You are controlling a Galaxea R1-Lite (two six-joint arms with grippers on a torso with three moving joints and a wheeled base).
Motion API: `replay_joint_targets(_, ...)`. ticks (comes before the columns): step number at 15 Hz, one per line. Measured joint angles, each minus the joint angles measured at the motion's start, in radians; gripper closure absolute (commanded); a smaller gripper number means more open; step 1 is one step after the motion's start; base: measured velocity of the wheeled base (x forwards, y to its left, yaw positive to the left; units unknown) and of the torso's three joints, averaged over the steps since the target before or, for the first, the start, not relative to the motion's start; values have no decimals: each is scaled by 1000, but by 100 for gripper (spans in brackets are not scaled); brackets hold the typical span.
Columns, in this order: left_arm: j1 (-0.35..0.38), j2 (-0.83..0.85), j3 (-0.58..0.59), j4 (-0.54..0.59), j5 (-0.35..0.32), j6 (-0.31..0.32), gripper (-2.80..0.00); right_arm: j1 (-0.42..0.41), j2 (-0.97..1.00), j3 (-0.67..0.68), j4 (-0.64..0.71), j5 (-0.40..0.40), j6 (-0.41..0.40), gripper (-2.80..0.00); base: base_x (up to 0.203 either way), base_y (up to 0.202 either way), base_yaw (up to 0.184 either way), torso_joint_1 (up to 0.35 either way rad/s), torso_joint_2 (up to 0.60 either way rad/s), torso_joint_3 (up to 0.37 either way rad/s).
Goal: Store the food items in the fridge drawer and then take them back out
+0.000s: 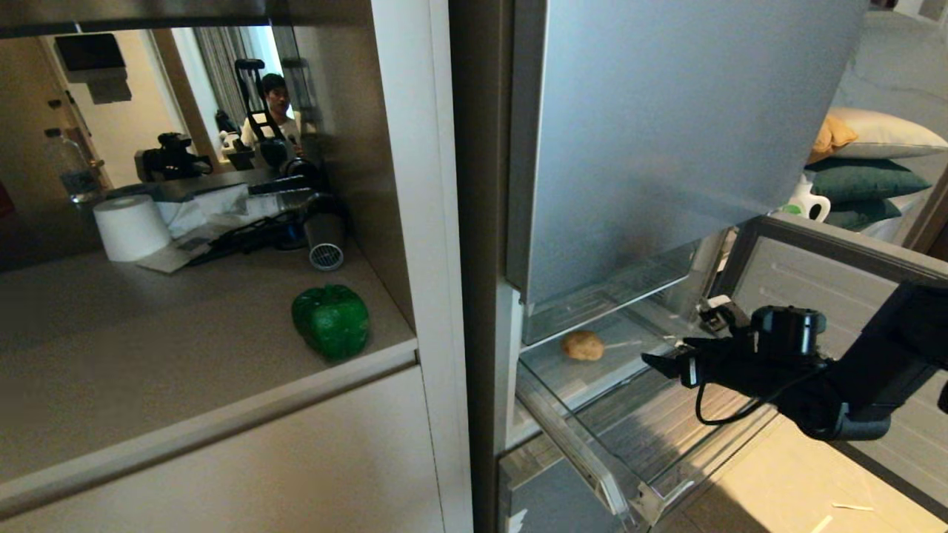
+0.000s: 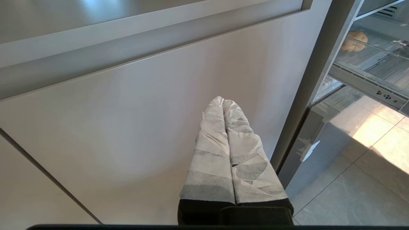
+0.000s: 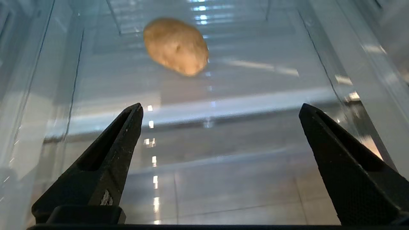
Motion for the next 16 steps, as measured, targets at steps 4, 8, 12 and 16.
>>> replay_joint_targets(4, 0, 0, 0, 0, 0, 0, 0, 26, 55, -136, 102, 2, -2, -280, 0, 0, 0, 0, 0, 0)
replay_joint_targets(8, 0, 0, 0, 0, 0, 0, 0, 52, 98, -207, 139, 4, -7, -280, 0, 0, 0, 0, 0, 0)
replay_joint_targets(12, 0, 0, 0, 0, 0, 0, 0, 73, 140, -276, 157, 5, -7, -280, 0, 0, 0, 0, 0, 0)
replay_joint_targets(16, 0, 0, 0, 0, 0, 0, 0, 89, 186, -354, 192, 4, -9, -280, 0, 0, 0, 0, 0, 0)
